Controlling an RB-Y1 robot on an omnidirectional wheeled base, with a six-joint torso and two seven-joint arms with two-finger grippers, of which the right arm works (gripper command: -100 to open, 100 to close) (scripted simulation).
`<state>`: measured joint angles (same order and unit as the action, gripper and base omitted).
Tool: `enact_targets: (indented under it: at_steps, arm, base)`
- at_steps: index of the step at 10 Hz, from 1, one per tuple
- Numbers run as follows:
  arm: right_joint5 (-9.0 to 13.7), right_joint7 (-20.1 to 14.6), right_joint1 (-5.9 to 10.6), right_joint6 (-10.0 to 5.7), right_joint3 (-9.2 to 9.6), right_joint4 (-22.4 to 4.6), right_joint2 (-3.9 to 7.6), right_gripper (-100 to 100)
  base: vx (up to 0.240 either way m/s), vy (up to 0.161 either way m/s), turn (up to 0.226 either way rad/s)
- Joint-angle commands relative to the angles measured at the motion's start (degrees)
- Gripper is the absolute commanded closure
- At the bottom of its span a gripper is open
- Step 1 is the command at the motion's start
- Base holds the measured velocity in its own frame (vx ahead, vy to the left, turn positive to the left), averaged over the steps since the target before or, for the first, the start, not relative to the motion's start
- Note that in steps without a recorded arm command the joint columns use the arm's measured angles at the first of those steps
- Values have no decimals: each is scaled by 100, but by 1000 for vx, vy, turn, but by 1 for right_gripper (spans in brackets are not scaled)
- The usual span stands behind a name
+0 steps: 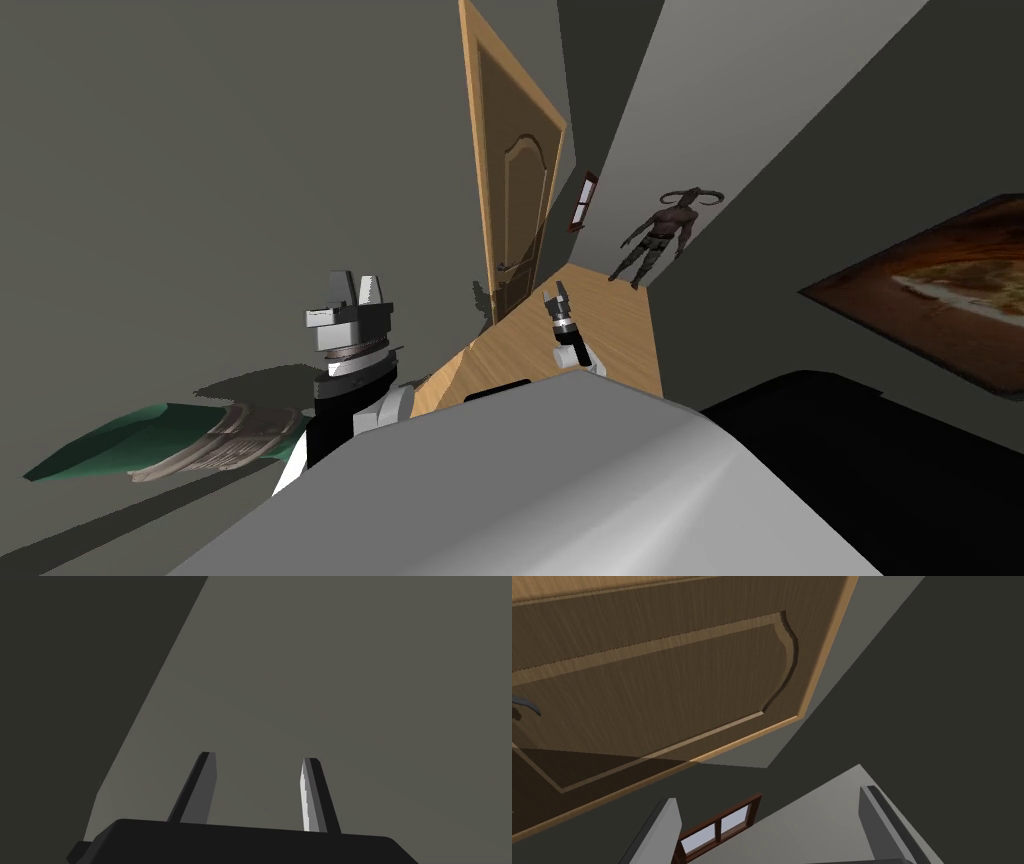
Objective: Pull the door open
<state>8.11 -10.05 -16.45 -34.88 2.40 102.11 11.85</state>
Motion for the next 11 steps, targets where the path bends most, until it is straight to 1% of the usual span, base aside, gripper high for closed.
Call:
enact_targets:
  at_steps: [1,11]
  arm:
    - [8,-18,93,-58,43,-253,58,-100]
    - [87,-183,554,-393,273,-1724,503,-100]
  base:
    - [88,-39,146]
    - [83,-51,132]
